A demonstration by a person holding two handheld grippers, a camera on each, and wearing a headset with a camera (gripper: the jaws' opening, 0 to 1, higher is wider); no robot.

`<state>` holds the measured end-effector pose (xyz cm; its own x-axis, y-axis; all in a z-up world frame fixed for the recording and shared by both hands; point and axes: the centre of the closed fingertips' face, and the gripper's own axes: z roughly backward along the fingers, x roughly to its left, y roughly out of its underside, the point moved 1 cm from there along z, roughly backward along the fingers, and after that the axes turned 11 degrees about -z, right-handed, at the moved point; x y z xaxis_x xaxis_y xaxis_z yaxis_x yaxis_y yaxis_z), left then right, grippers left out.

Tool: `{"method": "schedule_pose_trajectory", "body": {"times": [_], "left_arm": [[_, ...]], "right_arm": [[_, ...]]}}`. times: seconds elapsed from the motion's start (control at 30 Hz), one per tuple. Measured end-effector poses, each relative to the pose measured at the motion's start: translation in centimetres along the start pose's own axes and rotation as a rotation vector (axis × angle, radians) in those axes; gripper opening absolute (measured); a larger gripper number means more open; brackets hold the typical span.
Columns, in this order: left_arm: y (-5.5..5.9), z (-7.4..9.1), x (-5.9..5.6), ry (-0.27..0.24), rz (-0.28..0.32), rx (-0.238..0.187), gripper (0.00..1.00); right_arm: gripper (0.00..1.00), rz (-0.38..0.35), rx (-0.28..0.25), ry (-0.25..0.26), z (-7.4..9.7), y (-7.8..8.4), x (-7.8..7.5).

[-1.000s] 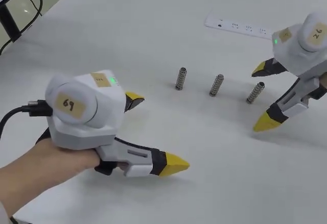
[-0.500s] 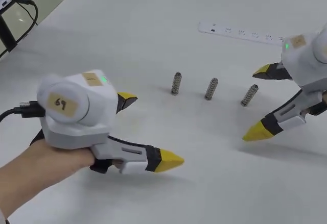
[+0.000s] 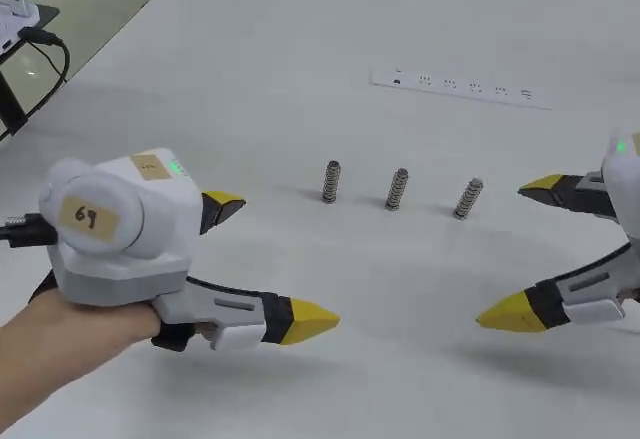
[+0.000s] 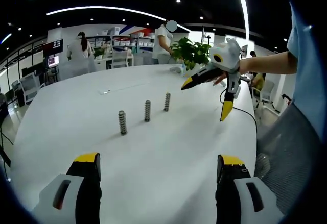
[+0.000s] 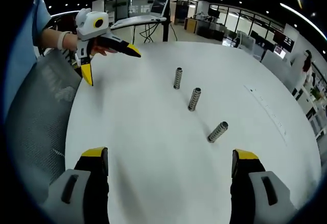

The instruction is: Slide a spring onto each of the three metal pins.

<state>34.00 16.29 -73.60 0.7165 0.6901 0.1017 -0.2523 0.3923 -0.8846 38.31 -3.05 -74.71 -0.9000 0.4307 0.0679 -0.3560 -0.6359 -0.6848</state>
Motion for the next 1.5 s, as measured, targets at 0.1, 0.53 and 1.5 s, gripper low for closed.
{"method": "schedule_pose_trajectory", "body": {"times": [0.1,0.53,1.5], "left_arm": [[-0.1,0.3,-0.3,0.001,-0.008,0.003,0.91],[-1.0,1.7,-1.5,-0.018,-0.018,-0.005,0.91],[-1.3,2.5,-2.5,-0.063,-0.035,-0.056,0.91]], "right_arm": [[1.00,-0.024,-0.006,0.023,1.0,1.1,0.4],[1.00,-0.180,-0.093,0.101,4.7,4.1,2.2],[0.98,-0.365,-0.248,0.329,8.8,7.4,4.8]]}}
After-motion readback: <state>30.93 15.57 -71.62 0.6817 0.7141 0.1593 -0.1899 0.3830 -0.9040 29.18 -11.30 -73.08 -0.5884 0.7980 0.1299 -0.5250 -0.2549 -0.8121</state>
